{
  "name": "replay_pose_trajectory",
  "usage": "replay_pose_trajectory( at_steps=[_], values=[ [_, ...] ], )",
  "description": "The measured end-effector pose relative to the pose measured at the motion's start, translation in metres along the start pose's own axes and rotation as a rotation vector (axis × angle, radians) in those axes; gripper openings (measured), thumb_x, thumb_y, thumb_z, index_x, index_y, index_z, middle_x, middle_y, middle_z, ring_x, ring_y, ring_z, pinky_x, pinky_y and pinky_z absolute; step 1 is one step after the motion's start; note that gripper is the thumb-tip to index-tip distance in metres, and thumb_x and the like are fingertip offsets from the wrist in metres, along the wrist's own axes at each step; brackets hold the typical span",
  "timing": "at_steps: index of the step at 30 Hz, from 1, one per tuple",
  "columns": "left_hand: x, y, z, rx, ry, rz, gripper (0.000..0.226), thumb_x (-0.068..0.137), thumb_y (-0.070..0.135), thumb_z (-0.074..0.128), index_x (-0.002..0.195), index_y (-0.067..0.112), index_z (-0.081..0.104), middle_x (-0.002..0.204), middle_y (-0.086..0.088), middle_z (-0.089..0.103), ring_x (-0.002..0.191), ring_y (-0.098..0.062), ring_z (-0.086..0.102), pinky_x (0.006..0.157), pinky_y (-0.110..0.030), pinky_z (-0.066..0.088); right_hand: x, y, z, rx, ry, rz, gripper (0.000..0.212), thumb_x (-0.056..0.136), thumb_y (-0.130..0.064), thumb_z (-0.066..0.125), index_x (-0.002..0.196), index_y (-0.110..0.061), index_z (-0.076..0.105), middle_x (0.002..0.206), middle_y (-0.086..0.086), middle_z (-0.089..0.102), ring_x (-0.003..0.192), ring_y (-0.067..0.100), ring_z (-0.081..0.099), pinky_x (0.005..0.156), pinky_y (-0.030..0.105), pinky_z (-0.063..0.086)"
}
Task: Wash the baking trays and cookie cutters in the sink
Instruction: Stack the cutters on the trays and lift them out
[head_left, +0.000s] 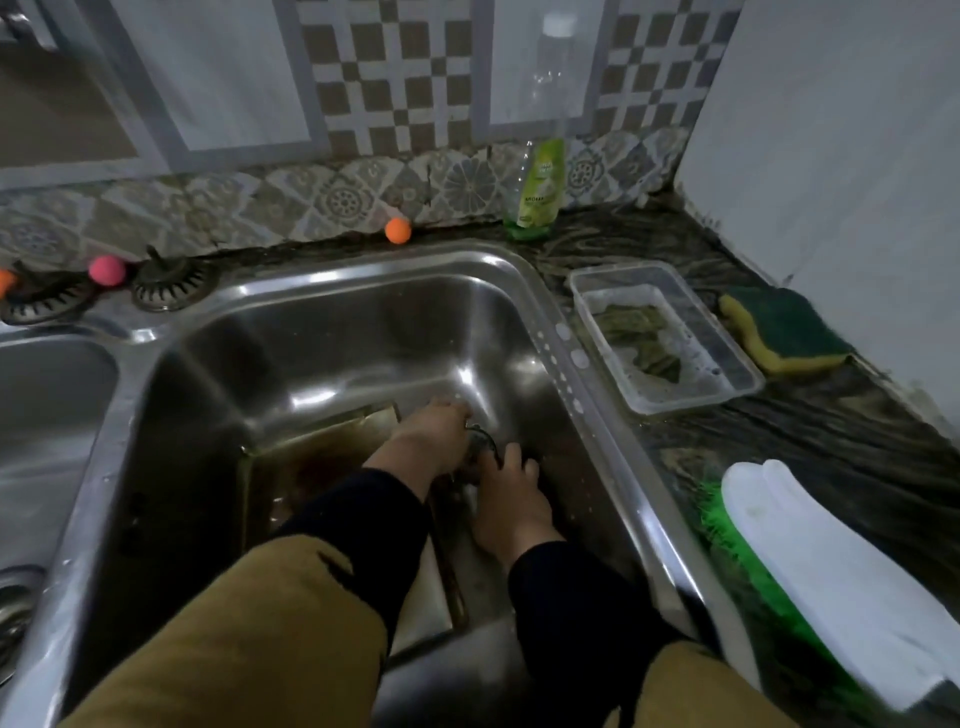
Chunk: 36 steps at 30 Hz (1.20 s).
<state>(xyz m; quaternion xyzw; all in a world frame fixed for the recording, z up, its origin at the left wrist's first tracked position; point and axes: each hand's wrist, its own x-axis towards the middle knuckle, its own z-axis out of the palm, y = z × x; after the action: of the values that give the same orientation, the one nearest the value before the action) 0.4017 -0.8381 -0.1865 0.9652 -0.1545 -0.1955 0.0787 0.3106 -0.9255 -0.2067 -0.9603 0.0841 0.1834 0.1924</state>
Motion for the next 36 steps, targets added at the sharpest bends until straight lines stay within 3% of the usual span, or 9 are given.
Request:
replay_pose_trajectory(
  at_steps=[3,9,17,23,27,30,34,36],
  values=[
    [0.009,0.003,0.007,0.068,-0.054,0.007,0.039,0.096,0.025,0.042,0.135,0.023,0.046,0.141,-0.008,0.042,0.126,-0.031,0.046,0.103,-0.042,0.041,0.006,0.004,0.001,0.033,-0.024,-0.016,0.055,0.091,-0.016,0.056,0.139,-0.025,0.032,0.139,0.009,0.026,0.124,0.035,0.034,0.096,0.043,0.046],
    [0.019,-0.005,0.012,-0.010,-0.047,0.003,0.035,0.092,0.014,0.052,0.122,0.029,0.059,0.122,-0.009,0.054,0.109,-0.027,0.057,0.084,-0.030,0.042,0.004,0.006,-0.001,0.069,0.024,-0.017,0.041,0.093,-0.017,0.052,0.133,-0.022,0.041,0.135,0.010,0.034,0.116,0.034,0.044,0.090,0.042,0.047],
    [0.009,0.007,0.025,-0.221,0.056,-0.136,0.028,0.090,0.007,0.048,0.107,0.015,0.069,0.113,-0.010,0.065,0.103,-0.028,0.062,0.092,-0.035,0.051,-0.001,0.002,-0.015,0.005,0.019,0.048,0.034,0.096,-0.019,0.043,0.129,-0.017,0.049,0.130,0.013,0.042,0.111,0.033,0.054,0.084,0.039,0.048],
    [-0.003,0.020,0.008,-0.315,0.131,-0.143,0.023,0.090,0.010,0.051,0.100,0.020,0.069,0.110,-0.010,0.066,0.103,-0.029,0.062,0.090,-0.034,0.051,-0.009,-0.005,-0.043,-0.075,0.099,0.082,0.033,0.099,-0.013,0.035,0.127,-0.013,0.053,0.131,0.013,0.045,0.114,0.032,0.053,0.086,0.039,0.046],
    [-0.022,0.013,-0.031,-0.271,0.242,-0.158,0.023,0.091,0.012,0.053,0.105,0.021,0.069,0.111,-0.009,0.066,0.103,-0.028,0.063,0.085,-0.034,0.051,-0.018,-0.016,-0.076,-0.139,0.197,-0.058,0.034,0.096,-0.011,0.037,0.120,-0.018,0.059,0.122,0.008,0.053,0.106,0.028,0.057,0.081,0.035,0.047],
    [-0.053,-0.002,-0.054,-0.240,0.325,-0.239,0.021,0.090,0.013,0.054,0.103,0.019,0.070,0.106,-0.008,0.066,0.098,-0.027,0.063,0.076,-0.034,0.051,-0.025,-0.030,-0.089,-0.123,0.188,-0.170,0.030,0.094,-0.018,0.042,0.118,-0.022,0.059,0.115,0.004,0.057,0.095,0.023,0.058,0.068,0.030,0.042],
    [-0.111,-0.031,-0.050,-0.213,0.315,-0.411,0.019,0.091,0.016,0.053,0.103,0.017,0.068,0.099,-0.006,0.066,0.089,-0.023,0.063,0.069,-0.032,0.049,-0.051,-0.060,-0.074,-0.138,0.102,-0.425,0.030,0.094,-0.014,0.046,0.121,-0.022,0.057,0.117,0.000,0.052,0.097,0.022,0.054,0.069,0.028,0.037],
    [-0.140,-0.049,-0.034,-0.221,0.260,-0.487,0.018,0.091,0.021,0.053,0.102,0.020,0.068,0.092,-0.002,0.065,0.082,-0.020,0.061,0.066,-0.031,0.048,-0.061,-0.071,-0.053,-0.194,0.013,-0.512,0.025,0.093,-0.011,0.049,0.113,-0.020,0.060,0.113,0.003,0.052,0.090,0.024,0.054,0.067,0.030,0.036]
  ],
)
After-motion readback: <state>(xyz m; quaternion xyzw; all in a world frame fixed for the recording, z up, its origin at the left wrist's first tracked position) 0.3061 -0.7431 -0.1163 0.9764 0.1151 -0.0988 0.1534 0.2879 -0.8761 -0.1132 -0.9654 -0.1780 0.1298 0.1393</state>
